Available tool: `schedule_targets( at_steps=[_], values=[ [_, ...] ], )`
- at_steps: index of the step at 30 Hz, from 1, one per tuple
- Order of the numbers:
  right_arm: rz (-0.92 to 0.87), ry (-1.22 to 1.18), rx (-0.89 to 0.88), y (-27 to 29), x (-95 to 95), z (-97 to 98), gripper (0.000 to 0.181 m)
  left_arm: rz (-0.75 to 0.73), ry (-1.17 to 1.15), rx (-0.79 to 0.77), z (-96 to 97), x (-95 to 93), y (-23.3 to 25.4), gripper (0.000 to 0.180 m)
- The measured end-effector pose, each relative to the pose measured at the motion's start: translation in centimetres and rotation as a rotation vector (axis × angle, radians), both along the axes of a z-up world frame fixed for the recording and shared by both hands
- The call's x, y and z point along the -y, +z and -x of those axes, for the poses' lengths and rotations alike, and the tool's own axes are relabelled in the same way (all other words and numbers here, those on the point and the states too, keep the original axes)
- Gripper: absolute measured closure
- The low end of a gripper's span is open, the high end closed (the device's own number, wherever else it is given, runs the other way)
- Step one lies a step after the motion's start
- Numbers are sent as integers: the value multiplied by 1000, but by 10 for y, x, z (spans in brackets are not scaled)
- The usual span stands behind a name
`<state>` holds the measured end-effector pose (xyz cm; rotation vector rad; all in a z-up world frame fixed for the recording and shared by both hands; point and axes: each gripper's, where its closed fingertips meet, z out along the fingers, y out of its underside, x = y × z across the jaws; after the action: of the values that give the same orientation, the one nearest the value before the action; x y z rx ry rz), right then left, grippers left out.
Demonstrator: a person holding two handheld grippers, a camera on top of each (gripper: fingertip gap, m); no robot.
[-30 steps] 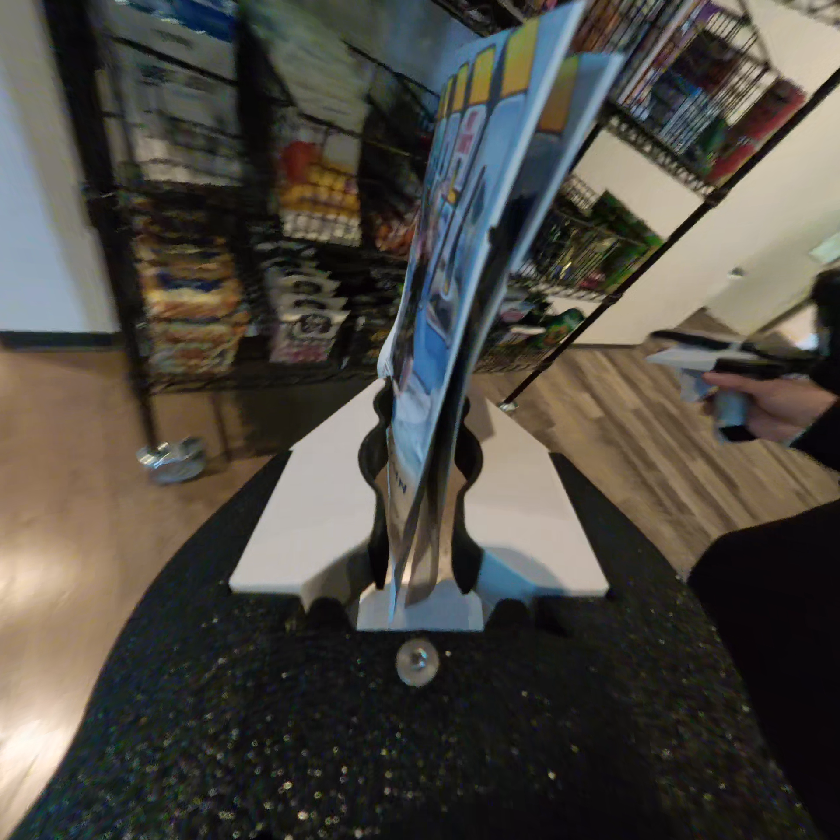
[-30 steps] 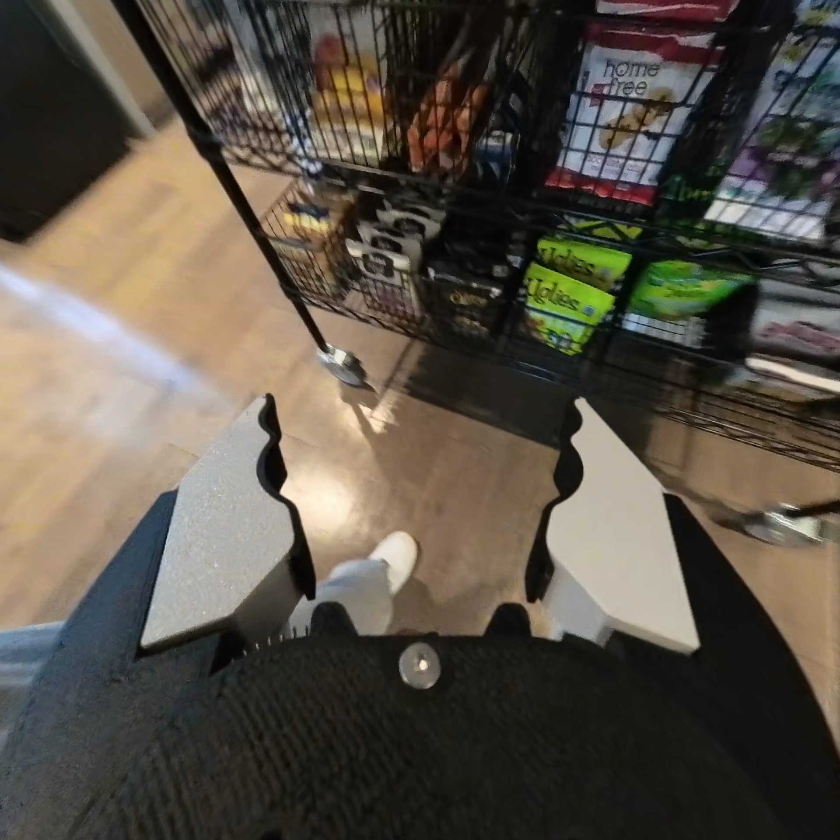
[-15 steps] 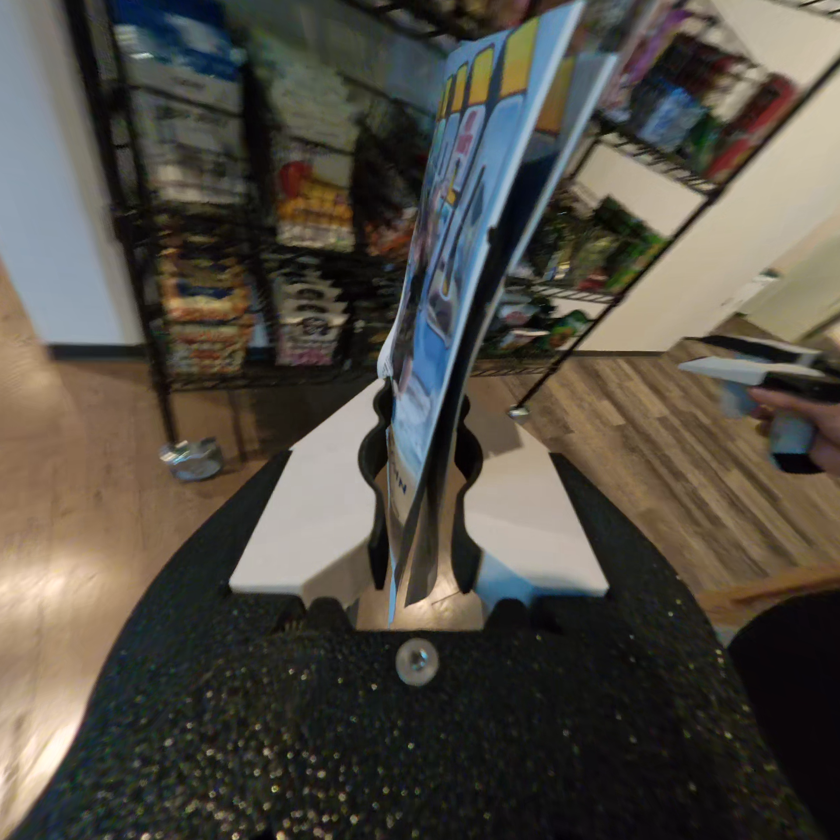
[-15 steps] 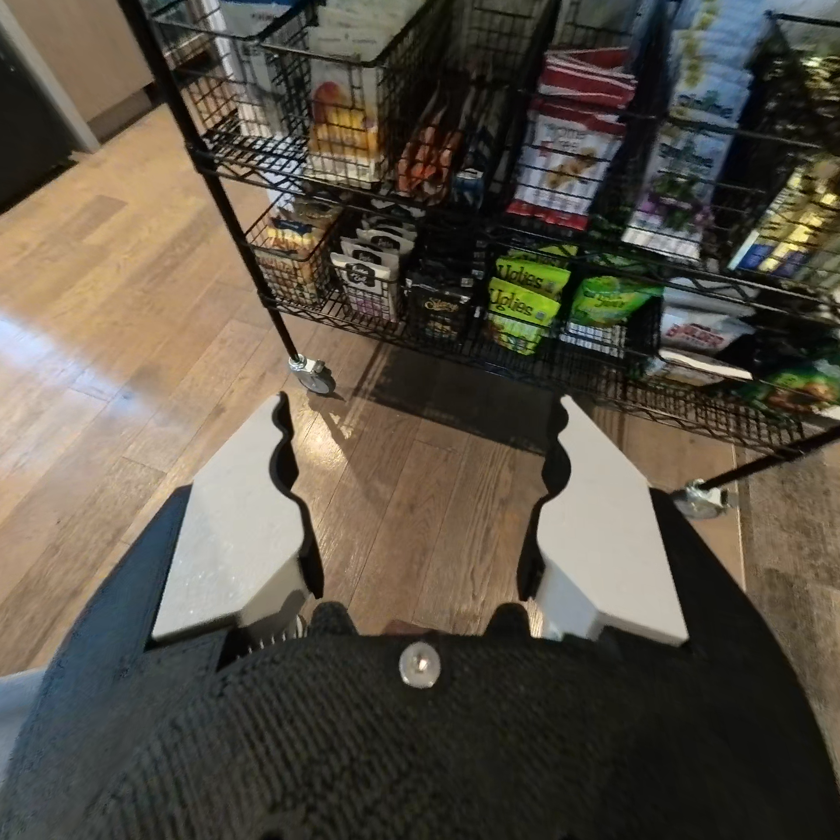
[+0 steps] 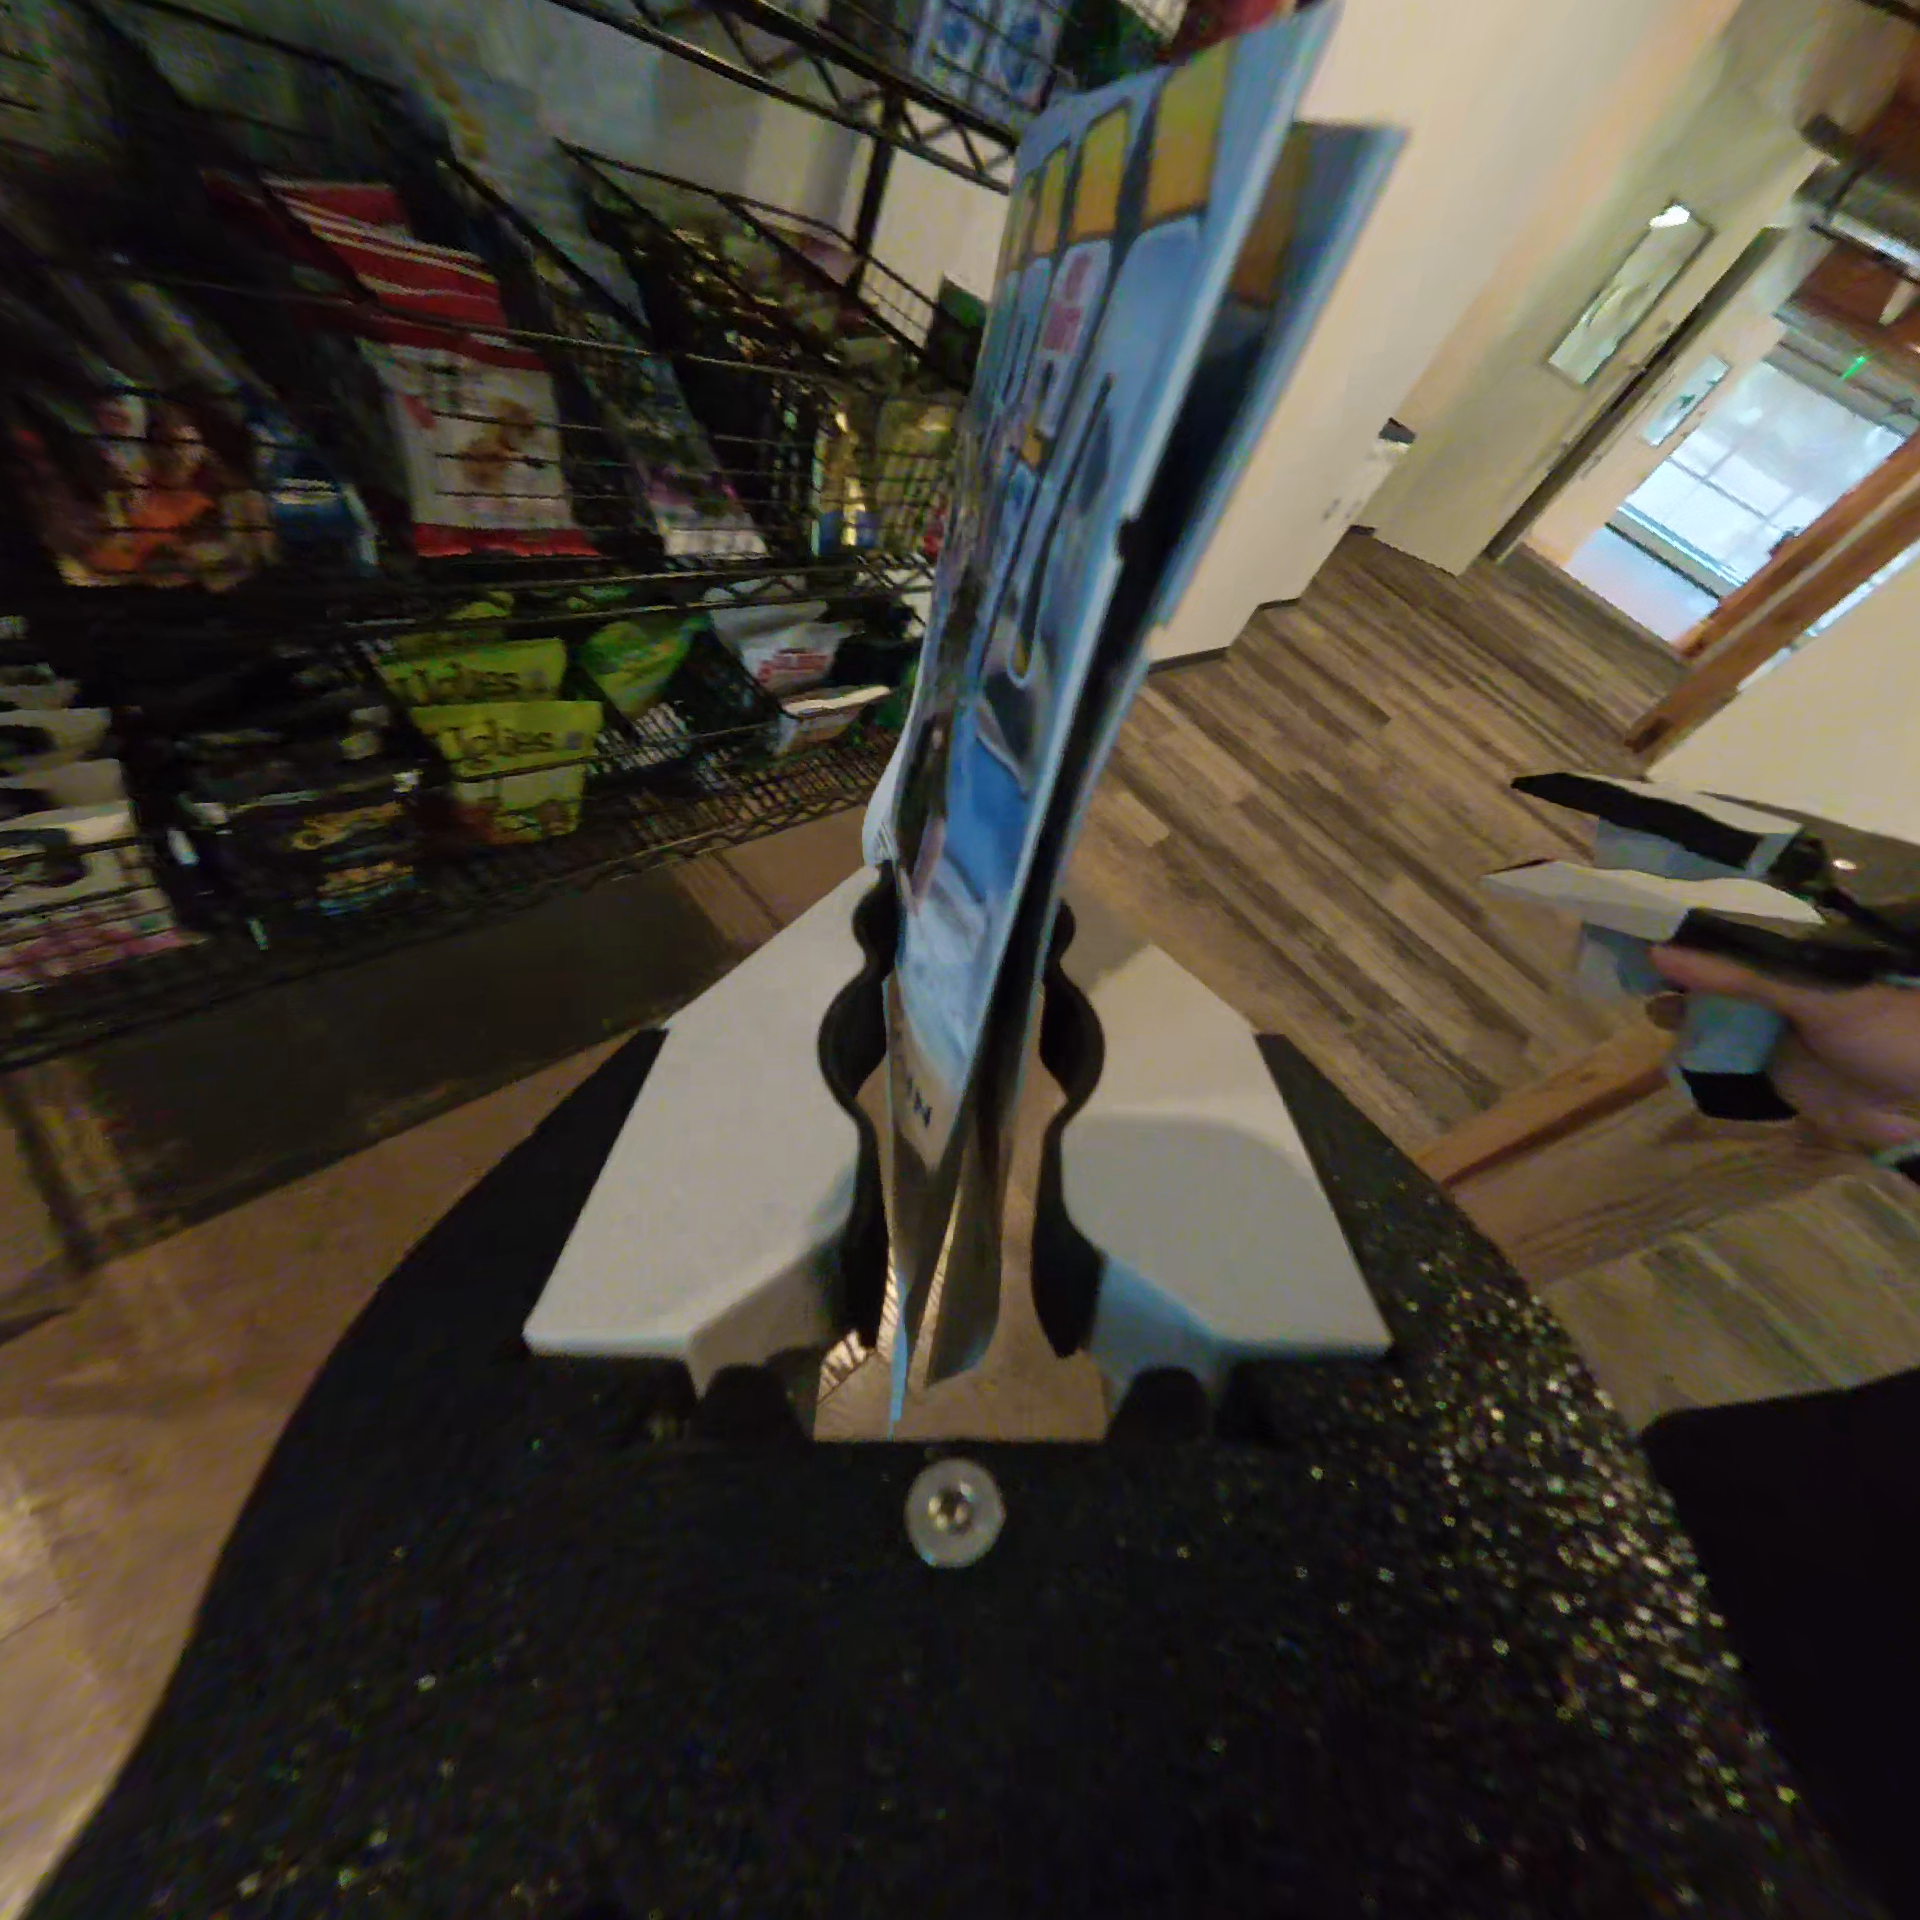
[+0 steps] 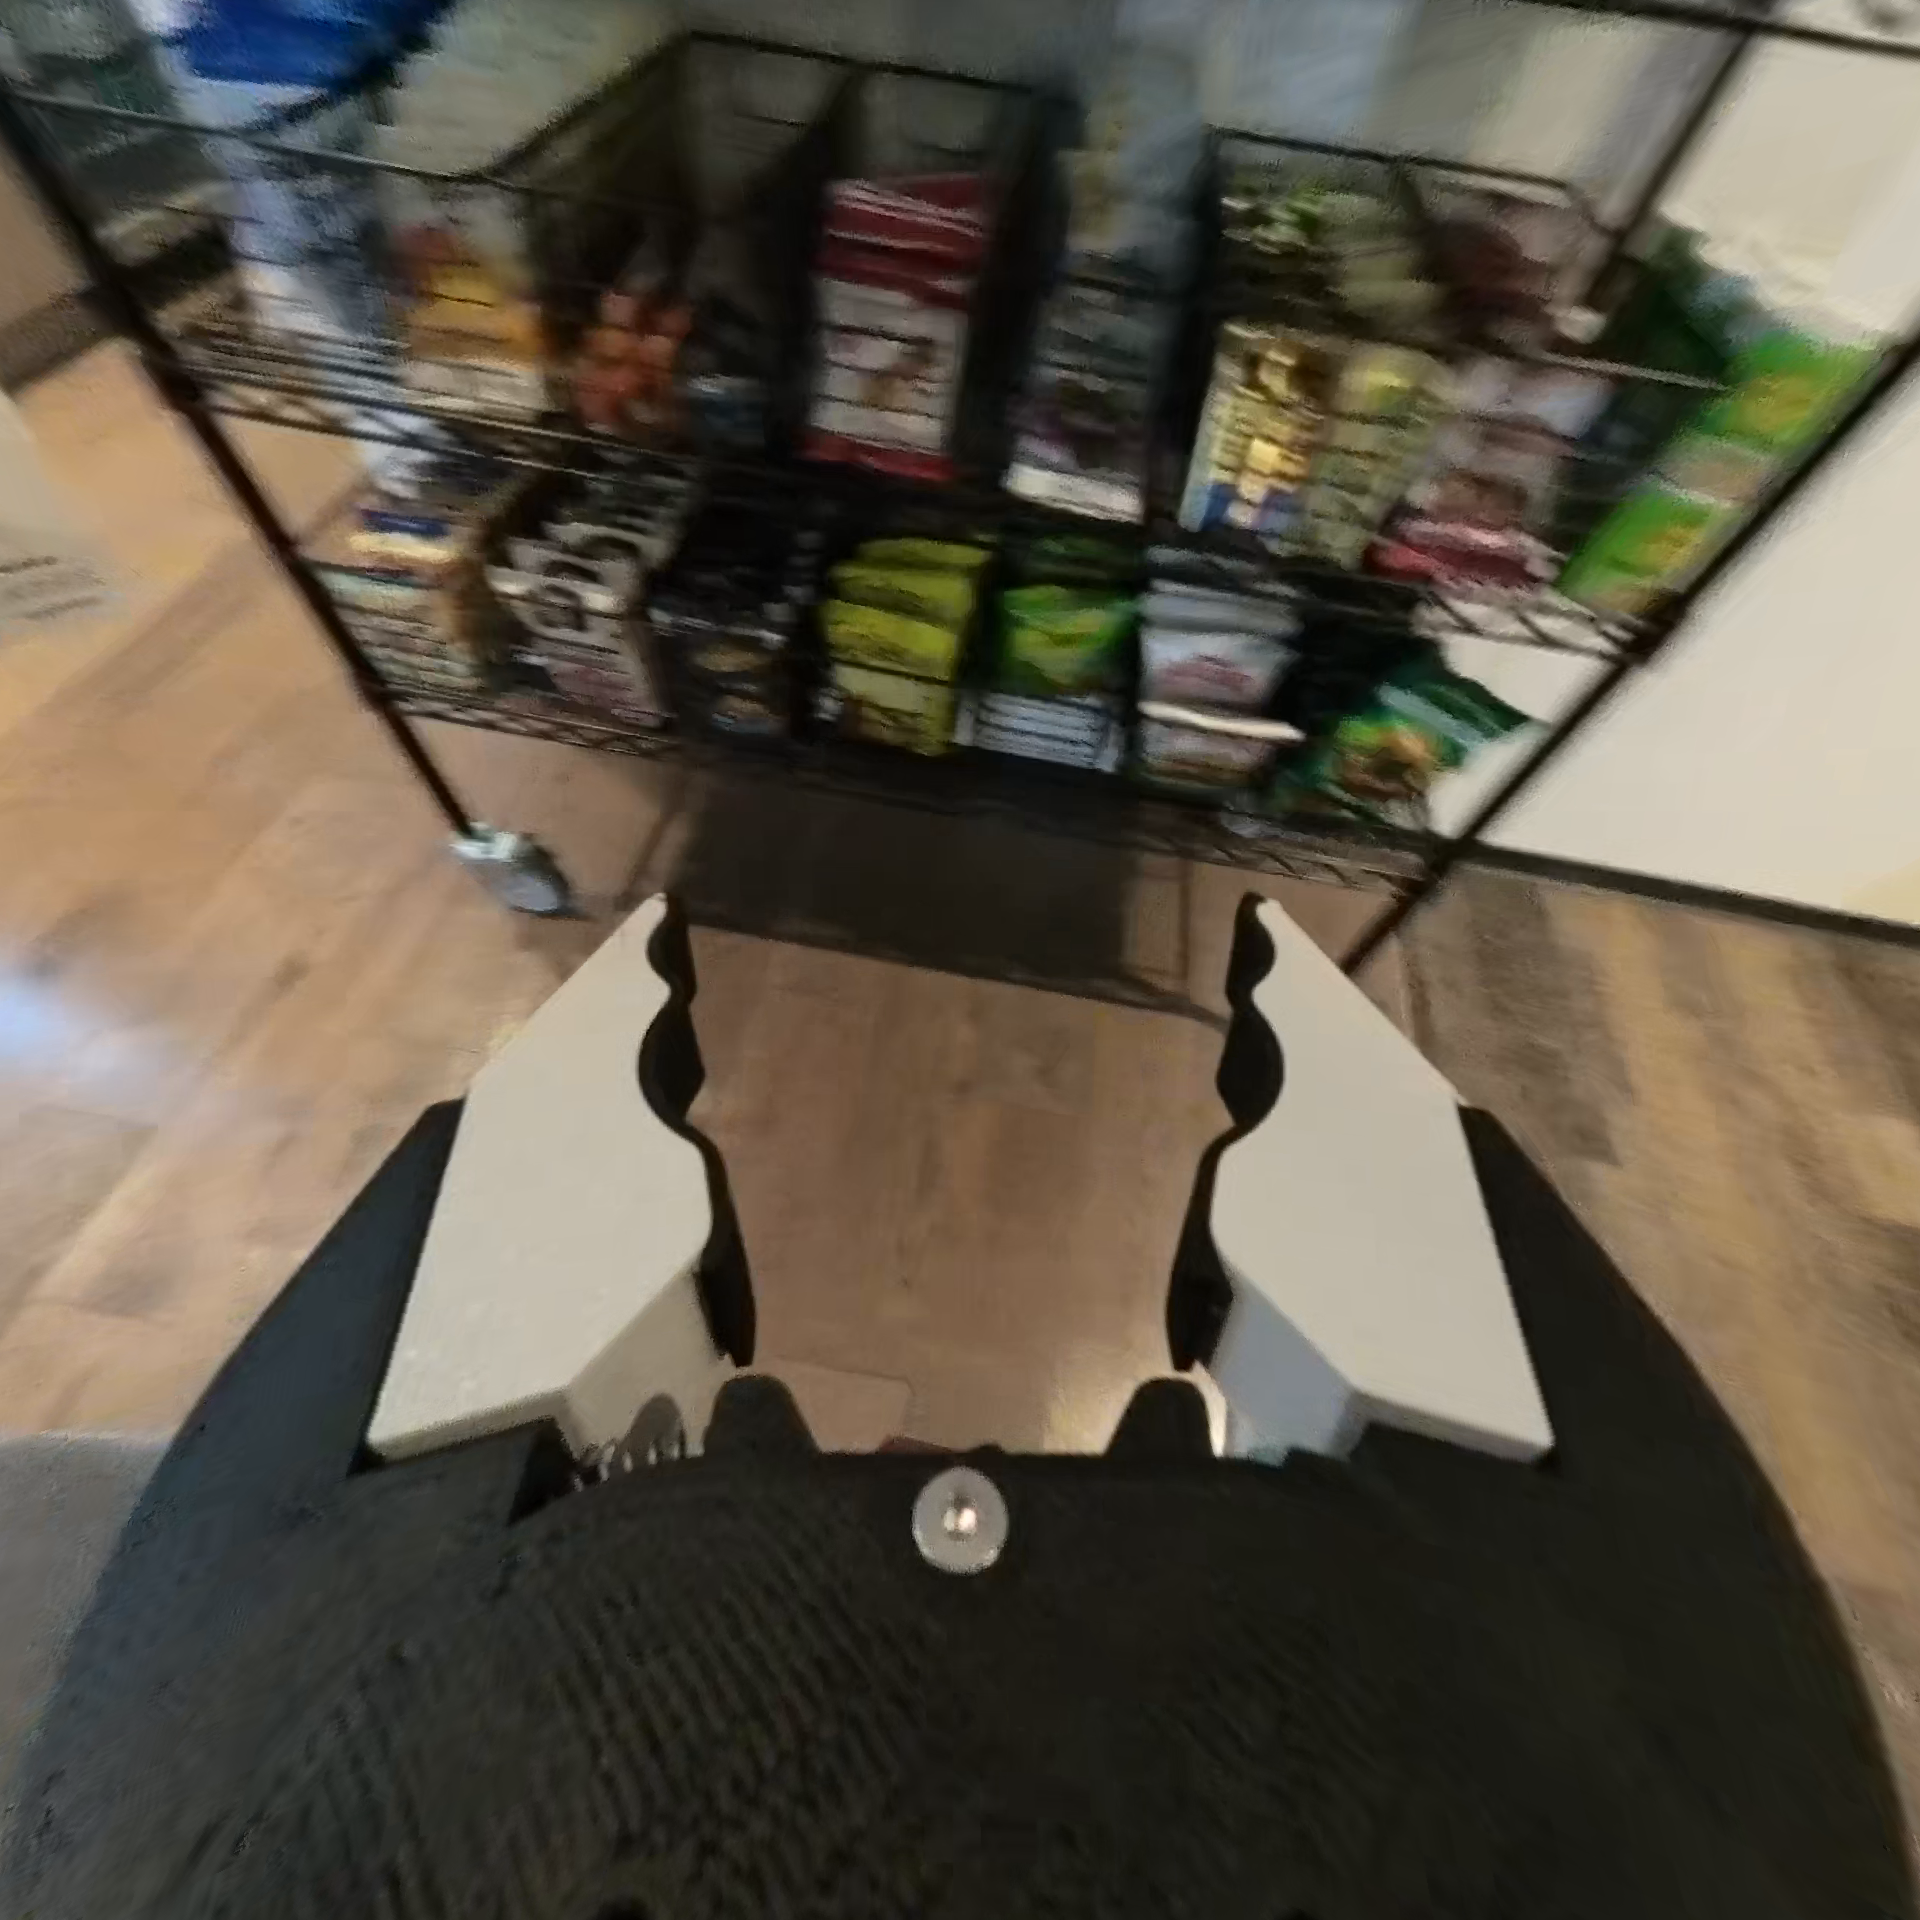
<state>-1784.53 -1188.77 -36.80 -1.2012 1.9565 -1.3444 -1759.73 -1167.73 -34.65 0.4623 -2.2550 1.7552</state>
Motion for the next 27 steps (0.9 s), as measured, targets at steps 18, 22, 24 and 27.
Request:
schedule_targets(
  at_steps=[18,22,24,27],
  values=[
    [-92,382,81,-3,-33,-6,117,-69,-2,121,70,32,10,158],
    [-96,440,79,-2,-42,-22,119,-84,50,113,64,12,9,158],
    [-100,472,78,-3,-46,-28,120,-82,71,108,60,5,10,158],
    [-99,502,69,-5,-50,-33,124,-81,103,104,55,-2,9,158]
  ],
)
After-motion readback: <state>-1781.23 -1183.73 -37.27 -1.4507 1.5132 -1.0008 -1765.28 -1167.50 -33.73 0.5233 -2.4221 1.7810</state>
